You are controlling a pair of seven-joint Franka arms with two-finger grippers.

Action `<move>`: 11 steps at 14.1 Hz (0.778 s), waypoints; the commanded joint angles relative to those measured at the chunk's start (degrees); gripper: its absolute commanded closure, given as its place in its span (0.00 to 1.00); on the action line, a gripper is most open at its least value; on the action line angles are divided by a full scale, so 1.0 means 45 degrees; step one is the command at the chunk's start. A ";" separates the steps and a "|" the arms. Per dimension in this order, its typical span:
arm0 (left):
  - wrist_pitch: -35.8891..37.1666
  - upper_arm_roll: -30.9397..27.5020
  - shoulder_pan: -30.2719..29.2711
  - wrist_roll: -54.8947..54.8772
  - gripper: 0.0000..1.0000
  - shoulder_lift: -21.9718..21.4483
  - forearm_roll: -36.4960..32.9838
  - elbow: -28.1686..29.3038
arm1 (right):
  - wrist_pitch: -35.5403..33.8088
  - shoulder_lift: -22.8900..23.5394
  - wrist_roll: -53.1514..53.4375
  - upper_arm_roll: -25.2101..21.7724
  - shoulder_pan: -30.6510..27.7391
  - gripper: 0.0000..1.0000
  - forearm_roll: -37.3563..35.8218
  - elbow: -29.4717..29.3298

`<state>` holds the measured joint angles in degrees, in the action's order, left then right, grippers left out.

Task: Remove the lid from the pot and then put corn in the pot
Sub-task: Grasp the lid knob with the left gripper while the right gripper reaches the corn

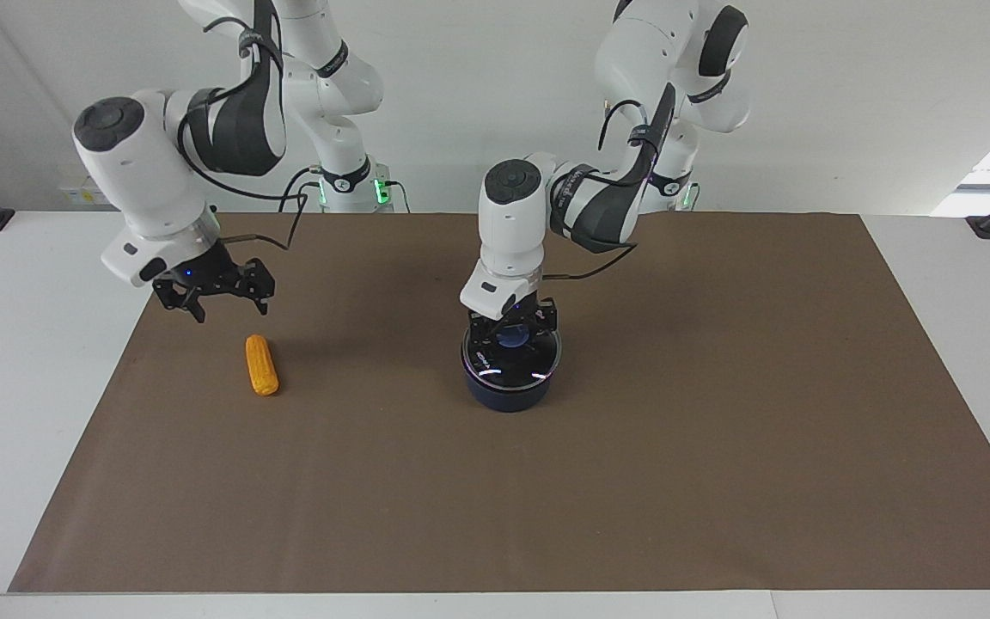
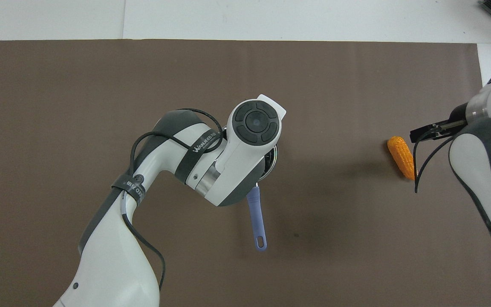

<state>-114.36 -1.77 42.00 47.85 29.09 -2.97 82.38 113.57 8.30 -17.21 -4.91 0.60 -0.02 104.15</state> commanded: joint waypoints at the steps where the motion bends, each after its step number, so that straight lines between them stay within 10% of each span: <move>1: 0.0471 -0.0251 0.0160 0.0149 1.00 -0.0602 -0.0082 0.0073 | 0.1360 0.0459 -0.1894 0.0056 -0.0191 0.00 0.0200 0.0837; 11: 0.1077 -0.0388 -0.2101 -0.3358 1.00 -0.2672 -0.0218 0.1573 | 0.5113 0.1692 -0.7231 0.0056 -0.0778 0.00 0.0181 0.3359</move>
<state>-109.85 -4.03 35.79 38.20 21.93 -3.20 84.19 135.51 16.49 -47.59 -5.05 -2.44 -0.02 118.31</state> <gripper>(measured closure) 0.564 0.000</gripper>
